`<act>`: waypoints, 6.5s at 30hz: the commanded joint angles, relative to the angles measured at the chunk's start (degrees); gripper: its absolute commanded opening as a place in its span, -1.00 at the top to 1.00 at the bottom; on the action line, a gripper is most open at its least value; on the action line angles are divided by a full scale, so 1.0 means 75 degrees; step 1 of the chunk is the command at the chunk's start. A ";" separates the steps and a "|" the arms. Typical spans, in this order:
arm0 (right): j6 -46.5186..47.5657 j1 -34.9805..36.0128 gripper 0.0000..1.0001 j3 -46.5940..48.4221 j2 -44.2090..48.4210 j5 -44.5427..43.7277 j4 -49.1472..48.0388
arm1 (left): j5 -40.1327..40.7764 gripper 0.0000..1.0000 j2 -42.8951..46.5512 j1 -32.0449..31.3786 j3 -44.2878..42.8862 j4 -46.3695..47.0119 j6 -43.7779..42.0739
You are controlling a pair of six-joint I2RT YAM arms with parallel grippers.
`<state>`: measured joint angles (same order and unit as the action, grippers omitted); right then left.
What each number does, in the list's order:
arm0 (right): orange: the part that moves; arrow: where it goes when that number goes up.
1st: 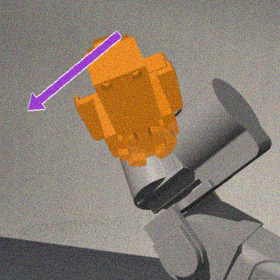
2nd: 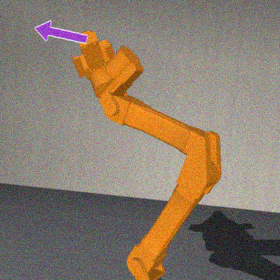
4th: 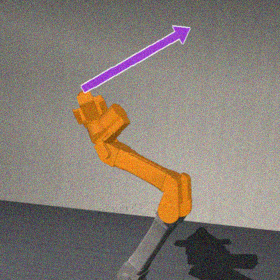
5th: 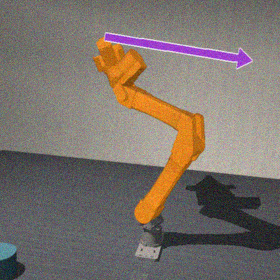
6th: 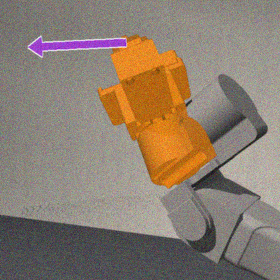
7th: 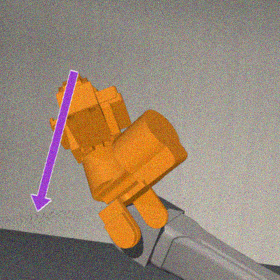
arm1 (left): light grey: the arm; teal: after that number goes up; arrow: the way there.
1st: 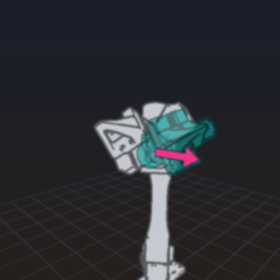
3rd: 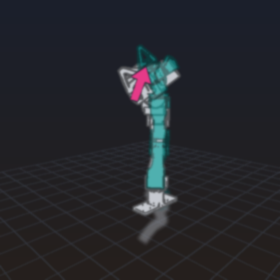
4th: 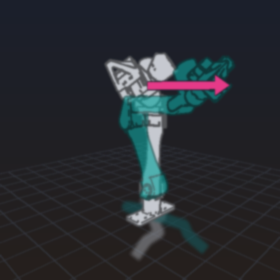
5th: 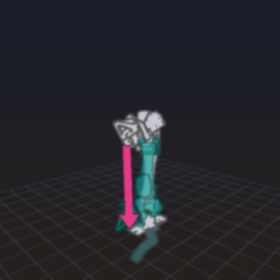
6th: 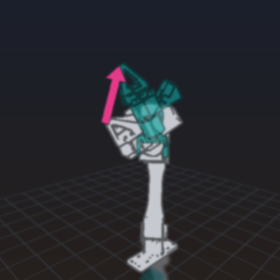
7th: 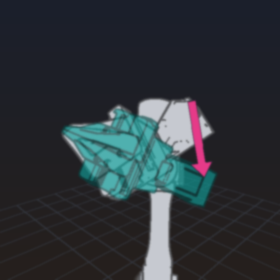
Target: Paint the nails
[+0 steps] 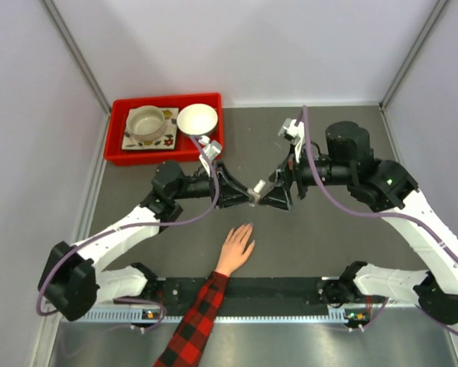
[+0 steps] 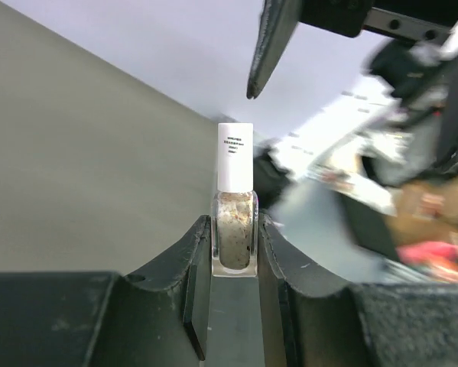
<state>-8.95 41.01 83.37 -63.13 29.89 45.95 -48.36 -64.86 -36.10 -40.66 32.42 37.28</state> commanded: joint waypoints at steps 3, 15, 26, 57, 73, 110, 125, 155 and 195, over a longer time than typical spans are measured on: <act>0.1495 -0.0031 -0.55 0.0613 -0.0312 0.1707 0.0445 | -0.2222 1.00 -0.0691 0.0102 -0.0344 0.3170 0.3088; 0.1803 -0.0125 -0.27 0.0638 -0.0629 0.2165 0.0764 | -0.2669 1.00 -0.0938 0.0102 -0.0320 0.4020 0.3549; 0.1627 -0.0136 0.29 0.0532 -0.0898 0.2671 0.0506 | -0.2634 1.00 -0.0985 0.0102 -0.0414 0.4020 0.3421; -0.3285 0.0133 -0.39 0.0813 -0.2107 -0.0904 -0.0667 | 0.4798 1.00 0.0797 -0.1574 -0.0788 -0.2352 -0.4468; 0.0466 -0.0793 -0.80 0.0368 -0.0452 0.2305 0.0270 | -0.2197 1.00 -0.0174 0.0289 -0.0625 0.1227 0.1726; 0.0339 -0.0793 0.96 0.0404 -0.1273 0.3457 -0.0115 | -0.2448 1.00 -0.0704 0.0254 -0.1023 0.1799 0.2087; -0.4325 0.0343 1.00 0.0309 -0.2269 -0.0559 -0.1205 | 0.7605 1.00 0.0939 -0.2521 -0.0719 -0.1478 -0.5835; 0.0806 -0.0348 -0.53 0.0520 -0.0207 0.2413 0.0598 | -0.1626 1.00 0.0012 -0.0296 -0.1011 0.0234 0.0911; -0.0129 -0.0418 1.00 0.0662 -0.1285 0.1782 0.0424 | 0.0403 1.00 -0.0400 -0.0331 -0.2347 -0.3442 -0.2329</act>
<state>-5.08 37.43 88.23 -71.68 46.57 52.27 -63.13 -69.14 -38.04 -52.73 23.09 36.97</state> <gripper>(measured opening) 0.130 0.308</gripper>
